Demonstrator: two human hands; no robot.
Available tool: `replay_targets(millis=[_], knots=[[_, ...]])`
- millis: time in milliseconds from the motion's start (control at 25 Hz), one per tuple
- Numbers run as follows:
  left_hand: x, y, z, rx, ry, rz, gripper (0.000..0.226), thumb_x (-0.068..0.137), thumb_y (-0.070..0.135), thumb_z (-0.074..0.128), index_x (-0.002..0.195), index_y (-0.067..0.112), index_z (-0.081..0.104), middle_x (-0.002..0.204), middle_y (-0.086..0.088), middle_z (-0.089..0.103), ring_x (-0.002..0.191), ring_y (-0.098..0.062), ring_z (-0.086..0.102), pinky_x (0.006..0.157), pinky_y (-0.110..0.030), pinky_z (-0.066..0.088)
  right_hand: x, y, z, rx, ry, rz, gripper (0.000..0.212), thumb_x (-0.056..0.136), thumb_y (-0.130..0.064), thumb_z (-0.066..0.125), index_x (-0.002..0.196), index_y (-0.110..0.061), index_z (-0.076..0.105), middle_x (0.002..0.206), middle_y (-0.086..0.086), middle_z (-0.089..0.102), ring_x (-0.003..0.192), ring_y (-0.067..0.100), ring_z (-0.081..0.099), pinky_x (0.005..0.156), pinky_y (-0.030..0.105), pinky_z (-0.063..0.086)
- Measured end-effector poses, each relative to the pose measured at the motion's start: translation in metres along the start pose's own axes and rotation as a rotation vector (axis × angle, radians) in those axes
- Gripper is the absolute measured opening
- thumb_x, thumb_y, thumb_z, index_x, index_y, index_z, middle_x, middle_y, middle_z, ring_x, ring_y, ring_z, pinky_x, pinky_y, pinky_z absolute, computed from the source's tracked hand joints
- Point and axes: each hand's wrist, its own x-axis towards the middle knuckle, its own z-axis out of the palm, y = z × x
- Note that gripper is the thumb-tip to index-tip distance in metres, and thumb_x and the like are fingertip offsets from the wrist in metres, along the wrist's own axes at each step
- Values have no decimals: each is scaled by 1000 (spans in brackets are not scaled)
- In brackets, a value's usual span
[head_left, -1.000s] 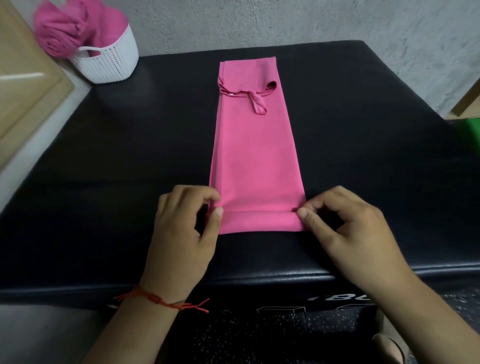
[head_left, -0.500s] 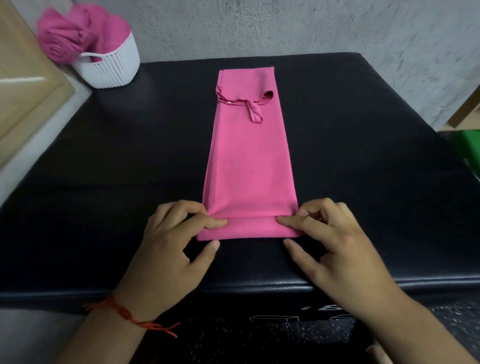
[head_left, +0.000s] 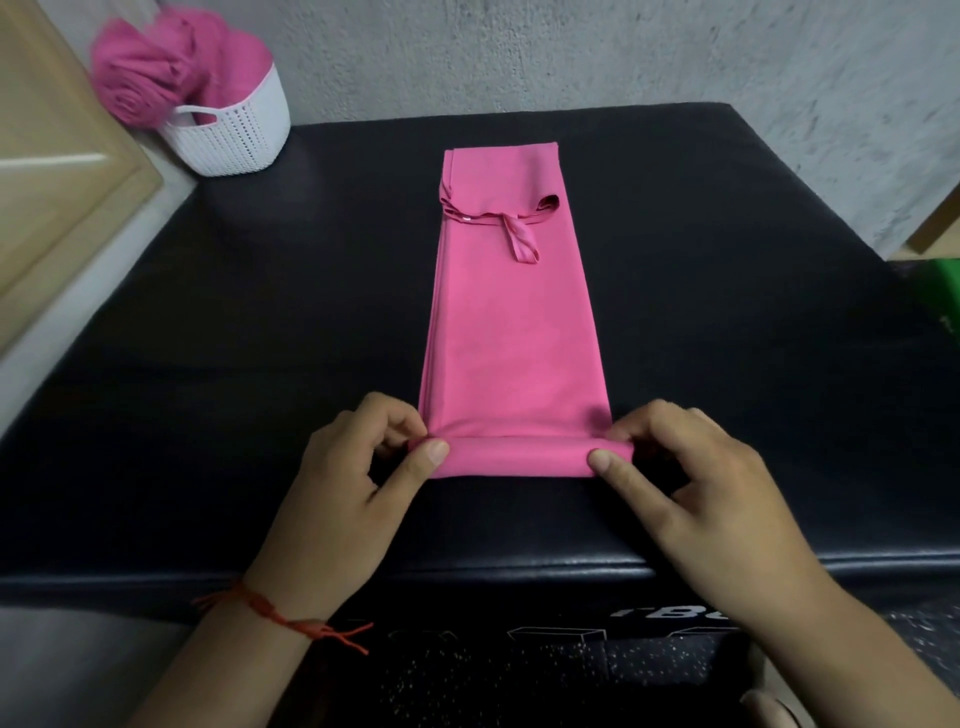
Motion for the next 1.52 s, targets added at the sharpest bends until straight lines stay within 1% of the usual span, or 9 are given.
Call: replay_targets(millis=[200,400,560,760,920,1120,1200,1320,1520], knots=[[2,0,4,123,76,57,3,95,34,68,95,33,65,98,17,59,103,-12,56,89,-23,44,6,0,5,101,31,42,8,97,-28,73,91,-33,73,99,-13,63,95,16,66,77,29,49],[-5,0,9,242,76,312,33,97,1,60,104,28,78,108,14,60,110,-14,54,96,-36,47,4,0,5,55,81,-4,11,95,-22,76,102,-30,72,105,-15,62,99,14,66,83,18,48],[-5,-2,3,274,39,342,31,89,10,68,108,32,78,112,19,63,113,-14,57,99,-44,45,-1,2,9,-107,78,-180,16,98,-13,72,108,-24,77,106,-15,60,98,16,59,87,23,45],[-2,-6,-1,235,-40,269,34,89,20,81,116,40,74,118,22,61,119,-13,56,107,-46,43,-1,6,4,-110,18,-159,27,91,-27,80,117,-31,78,116,-20,60,107,16,56,95,18,41],[1,-5,-1,129,-36,148,32,91,32,75,121,44,73,120,23,64,123,-13,57,107,-39,46,2,10,11,-155,18,-103,36,88,-34,82,123,-32,76,117,-20,56,106,15,53,96,26,46],[2,-4,3,59,31,-26,22,90,44,72,111,44,65,109,16,62,108,-1,60,90,-16,45,7,6,10,-148,1,-45,38,95,-47,71,133,-40,71,111,-24,60,103,9,56,93,33,50],[5,-3,3,25,42,-38,18,91,40,72,106,36,64,99,11,67,99,-8,62,81,-9,43,7,5,8,-91,0,-13,33,94,-50,72,126,-44,70,108,-23,65,103,8,59,90,31,50],[4,2,-1,-86,-6,-31,13,93,36,71,99,29,61,85,4,68,86,-18,64,73,-13,45,4,2,2,33,2,75,18,89,-54,75,101,-43,67,96,-17,68,93,11,63,77,24,49],[3,3,1,18,42,-26,5,95,41,66,94,36,65,97,16,63,101,-10,60,81,-7,41,7,1,4,91,61,39,6,92,-38,78,92,-32,77,98,-12,68,97,16,66,84,35,52]])
